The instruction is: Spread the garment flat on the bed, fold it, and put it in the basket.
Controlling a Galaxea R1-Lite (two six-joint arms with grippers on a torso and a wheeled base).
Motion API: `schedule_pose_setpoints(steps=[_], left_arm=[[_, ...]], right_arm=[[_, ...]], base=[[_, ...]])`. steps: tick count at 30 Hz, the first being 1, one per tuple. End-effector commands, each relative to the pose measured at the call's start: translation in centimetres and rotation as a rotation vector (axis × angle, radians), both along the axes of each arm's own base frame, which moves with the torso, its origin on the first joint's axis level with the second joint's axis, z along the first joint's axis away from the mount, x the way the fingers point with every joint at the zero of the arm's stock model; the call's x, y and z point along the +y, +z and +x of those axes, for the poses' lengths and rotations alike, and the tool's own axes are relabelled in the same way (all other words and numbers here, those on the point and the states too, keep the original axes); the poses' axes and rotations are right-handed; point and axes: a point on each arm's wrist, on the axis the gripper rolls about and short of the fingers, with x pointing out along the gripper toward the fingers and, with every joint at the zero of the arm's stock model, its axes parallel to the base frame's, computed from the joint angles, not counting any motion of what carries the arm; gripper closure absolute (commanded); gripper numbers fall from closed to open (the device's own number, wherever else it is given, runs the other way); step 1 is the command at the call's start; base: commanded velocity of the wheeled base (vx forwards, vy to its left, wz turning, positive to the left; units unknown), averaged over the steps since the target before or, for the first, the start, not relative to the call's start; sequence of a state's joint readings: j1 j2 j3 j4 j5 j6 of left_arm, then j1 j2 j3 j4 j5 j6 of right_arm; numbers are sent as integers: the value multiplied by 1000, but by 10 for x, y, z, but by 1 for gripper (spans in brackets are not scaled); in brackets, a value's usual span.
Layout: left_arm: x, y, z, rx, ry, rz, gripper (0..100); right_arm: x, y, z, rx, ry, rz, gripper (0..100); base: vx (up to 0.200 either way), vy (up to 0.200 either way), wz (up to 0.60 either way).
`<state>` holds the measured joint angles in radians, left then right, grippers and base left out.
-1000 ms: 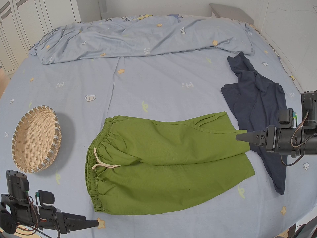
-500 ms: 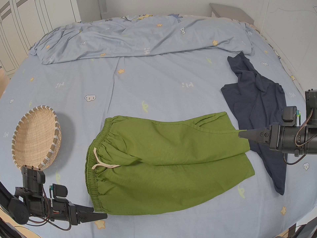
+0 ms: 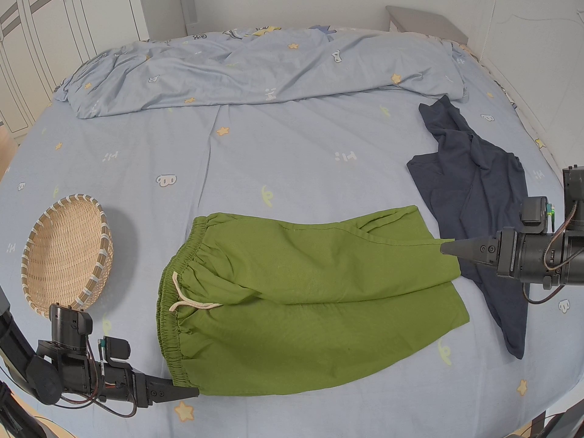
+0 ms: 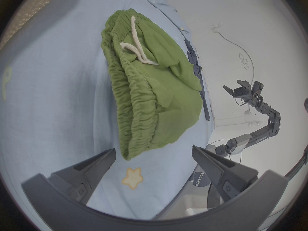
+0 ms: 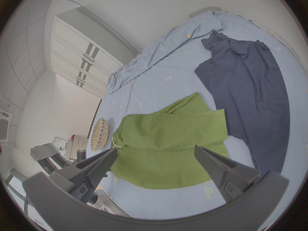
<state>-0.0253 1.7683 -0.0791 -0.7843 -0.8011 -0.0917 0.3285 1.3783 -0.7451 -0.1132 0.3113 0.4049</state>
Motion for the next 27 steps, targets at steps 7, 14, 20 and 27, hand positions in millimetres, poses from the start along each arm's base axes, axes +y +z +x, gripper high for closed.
schedule_pose_setpoints(steps=[7,14,20,27], left_arm=[[-5,-15,9,-85,-43,-1,0],[-5,-16,7,-98,-43,-5,0],[-7,-16,7,-93,-53,-10,100],[-2,-15,7,-97,-31,-16,100]], right_arm=[[0,0,0,0,-2,0,0],[0,-1,0,3,-2,-1,0],[-1,-1,1,3,-3,-1,0],[0,0,0,2,-2,0,0]], base=[[0,0,0],[0,0,0],[0,0,0],[0,0,0]])
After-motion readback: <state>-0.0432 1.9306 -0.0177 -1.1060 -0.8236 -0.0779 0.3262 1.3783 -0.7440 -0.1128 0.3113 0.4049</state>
